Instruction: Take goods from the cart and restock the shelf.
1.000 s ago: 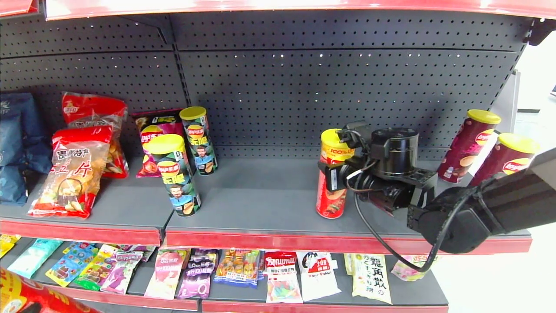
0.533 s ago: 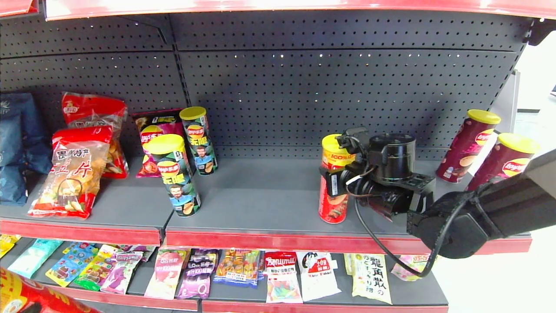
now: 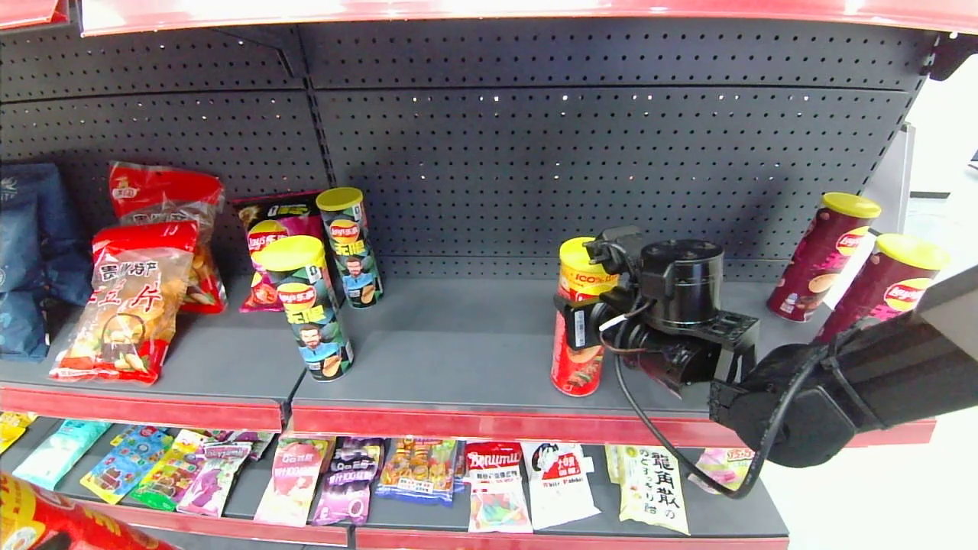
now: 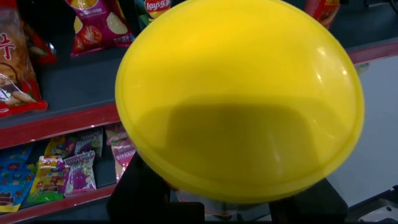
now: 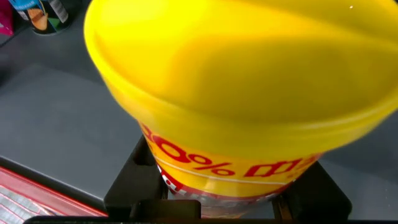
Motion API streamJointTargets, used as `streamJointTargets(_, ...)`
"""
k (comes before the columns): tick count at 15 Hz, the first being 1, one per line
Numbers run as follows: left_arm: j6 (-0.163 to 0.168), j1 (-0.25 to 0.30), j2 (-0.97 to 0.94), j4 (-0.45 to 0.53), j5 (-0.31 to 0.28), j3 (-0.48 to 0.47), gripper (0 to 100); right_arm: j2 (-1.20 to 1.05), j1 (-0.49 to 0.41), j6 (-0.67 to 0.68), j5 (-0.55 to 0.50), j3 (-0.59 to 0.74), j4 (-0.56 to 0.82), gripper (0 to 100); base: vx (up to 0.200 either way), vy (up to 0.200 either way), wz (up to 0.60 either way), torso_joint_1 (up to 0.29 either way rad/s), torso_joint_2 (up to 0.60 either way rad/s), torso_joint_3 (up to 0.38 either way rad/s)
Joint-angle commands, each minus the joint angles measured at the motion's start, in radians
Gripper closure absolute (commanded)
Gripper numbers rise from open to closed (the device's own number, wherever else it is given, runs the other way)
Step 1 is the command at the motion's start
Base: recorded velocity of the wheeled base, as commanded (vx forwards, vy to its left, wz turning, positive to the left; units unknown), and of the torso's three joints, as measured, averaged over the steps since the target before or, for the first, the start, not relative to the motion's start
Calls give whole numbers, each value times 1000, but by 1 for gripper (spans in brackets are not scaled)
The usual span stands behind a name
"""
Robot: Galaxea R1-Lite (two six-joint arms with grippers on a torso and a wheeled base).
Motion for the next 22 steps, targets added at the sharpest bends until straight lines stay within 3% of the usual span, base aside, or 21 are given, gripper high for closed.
streamJointTargets(1,0,0,-2,0,0,1,100,0,2,0,0,20,-1,100,0,0,0,0,0,0)
streamJointTargets(5,0,0,1,0,0,1,100,21,4,-8,-9,55,-90,100,0,0,0,0,0,0)
streamJointTargets(22,0,0,1,0,-4,11,100,-11,36,-20,-39,83,-92,100,0,0,0,0,0,0)
